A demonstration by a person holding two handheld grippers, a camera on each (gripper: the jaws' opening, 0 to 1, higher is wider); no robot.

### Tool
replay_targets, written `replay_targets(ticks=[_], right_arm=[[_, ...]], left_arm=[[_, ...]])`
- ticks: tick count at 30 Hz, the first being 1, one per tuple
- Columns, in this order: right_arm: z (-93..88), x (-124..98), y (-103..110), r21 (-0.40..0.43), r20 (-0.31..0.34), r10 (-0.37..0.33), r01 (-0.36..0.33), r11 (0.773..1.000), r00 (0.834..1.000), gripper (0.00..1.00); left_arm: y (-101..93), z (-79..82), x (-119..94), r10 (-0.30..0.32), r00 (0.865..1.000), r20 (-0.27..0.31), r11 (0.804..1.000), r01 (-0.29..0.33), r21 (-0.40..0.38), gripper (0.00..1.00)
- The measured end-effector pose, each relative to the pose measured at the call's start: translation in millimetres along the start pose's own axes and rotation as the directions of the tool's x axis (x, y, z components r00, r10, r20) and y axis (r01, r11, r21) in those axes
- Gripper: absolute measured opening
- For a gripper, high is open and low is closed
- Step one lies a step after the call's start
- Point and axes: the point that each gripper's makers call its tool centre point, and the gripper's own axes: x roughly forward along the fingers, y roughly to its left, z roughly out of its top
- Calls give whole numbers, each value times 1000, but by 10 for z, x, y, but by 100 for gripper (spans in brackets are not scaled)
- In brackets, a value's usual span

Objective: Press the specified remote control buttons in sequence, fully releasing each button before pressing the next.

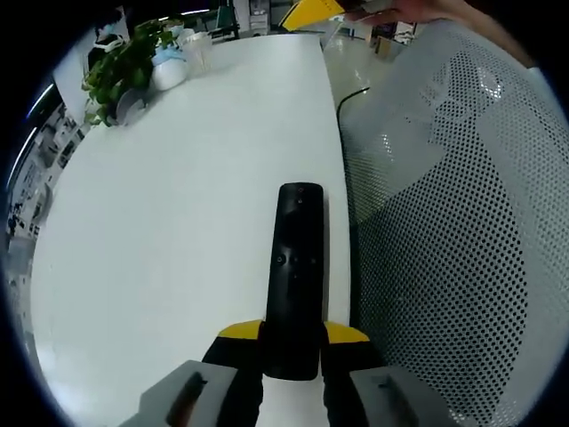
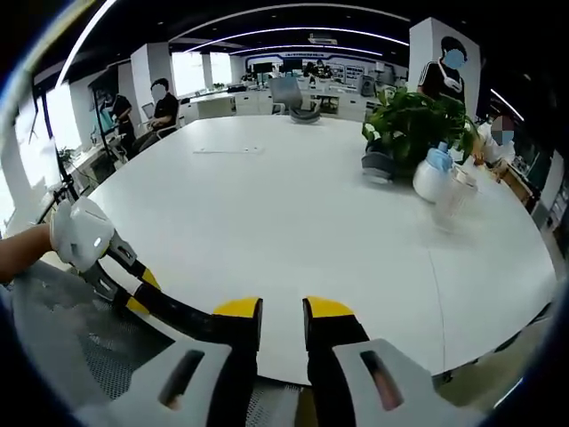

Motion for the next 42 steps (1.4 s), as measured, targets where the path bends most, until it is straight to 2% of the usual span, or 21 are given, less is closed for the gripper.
replay_targets(ticks=[6, 11, 13, 17, 23, 28, 36, 40, 42], right_arm=[[-14, 25, 85, -58, -26, 18, -19, 998, 1000, 16], [27, 17, 193, -80, -33, 52, -54, 995, 998, 2], [39, 14, 226, -84, -35, 58, -60, 995, 998, 0], [20, 32, 371, -113, -85, 131, -140, 984, 988, 0], [194, 187, 555, -166, -95, 165, -179, 970, 982, 0], [268, 440, 761, -213, -140, 220, -247, 945, 965, 0], [143, 755, 1006, -181, -204, 276, -314, 932, 939, 0], [-68, 805, 1088, -185, -267, 295, -350, 918, 917, 0], [-169, 813, 1083, -179, -279, 294, -350, 919, 914, 0]], left_arm=[[-3, -5, -6, -7, 999, 46, 1000, 7, 11, 24], [1, 6, -2, -8, 998, 56, 1000, 7, 22, 24], [0, 3, -5, -11, 998, 66, 1000, 10, 23, 24], [4, 1, -9, -17, 995, 96, 1000, 14, 27, 24], [7, 11, -6, -23, 994, 108, 999, 20, 31, 24], [14, 15, -5, -21, 993, 119, 1000, 19, 19, 24], [19, 15, 2, -22, 992, 123, 1000, 21, 9, 24], [23, 10, 2, -22, 992, 126, 1000, 22, 8, 24], [23, 8, 2, -22, 991, 128, 1000, 21, 10, 24]])
